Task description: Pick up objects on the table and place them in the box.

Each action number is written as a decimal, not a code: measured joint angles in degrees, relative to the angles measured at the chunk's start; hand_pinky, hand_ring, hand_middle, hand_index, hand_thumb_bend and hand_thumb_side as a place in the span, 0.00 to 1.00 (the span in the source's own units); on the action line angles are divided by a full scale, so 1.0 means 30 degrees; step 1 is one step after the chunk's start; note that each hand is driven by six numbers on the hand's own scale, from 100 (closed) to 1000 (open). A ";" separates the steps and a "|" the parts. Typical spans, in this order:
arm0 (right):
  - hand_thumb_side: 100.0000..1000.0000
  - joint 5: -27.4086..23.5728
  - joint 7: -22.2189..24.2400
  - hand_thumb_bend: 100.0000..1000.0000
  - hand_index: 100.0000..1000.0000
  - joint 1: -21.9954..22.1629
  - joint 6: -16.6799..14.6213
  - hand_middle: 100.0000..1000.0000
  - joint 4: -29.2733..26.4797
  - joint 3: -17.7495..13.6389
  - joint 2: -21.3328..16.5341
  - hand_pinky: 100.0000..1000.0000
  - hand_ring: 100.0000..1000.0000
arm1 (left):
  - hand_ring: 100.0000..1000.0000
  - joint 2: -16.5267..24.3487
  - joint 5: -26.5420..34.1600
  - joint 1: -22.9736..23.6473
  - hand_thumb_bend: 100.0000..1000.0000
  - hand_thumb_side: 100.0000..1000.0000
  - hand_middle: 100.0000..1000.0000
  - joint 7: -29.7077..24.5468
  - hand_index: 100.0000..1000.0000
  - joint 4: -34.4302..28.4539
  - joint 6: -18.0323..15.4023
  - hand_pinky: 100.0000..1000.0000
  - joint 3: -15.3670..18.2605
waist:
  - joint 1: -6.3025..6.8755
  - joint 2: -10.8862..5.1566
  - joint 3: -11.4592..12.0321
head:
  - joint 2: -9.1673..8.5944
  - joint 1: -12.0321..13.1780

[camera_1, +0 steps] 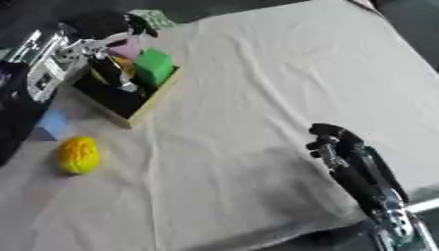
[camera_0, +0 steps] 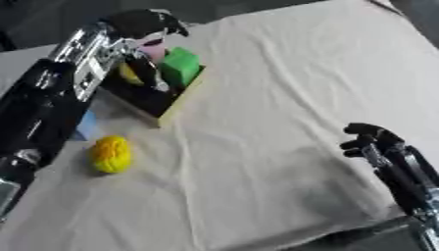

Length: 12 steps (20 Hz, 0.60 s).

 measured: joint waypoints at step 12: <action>0.58 0.0420 -0.0102 0.00 0.79 0.0565 -0.0122 0.74 0.0223 -0.0110 -0.0169 0.66 0.66 | 0.78 0.3145 0.3772 0.3930 0.43 0.15 0.76 -0.3471 0.87 -0.2105 0.1111 0.80 0.0435 | 0.0320 -0.0497 0.1613 | 0.0159 -0.0366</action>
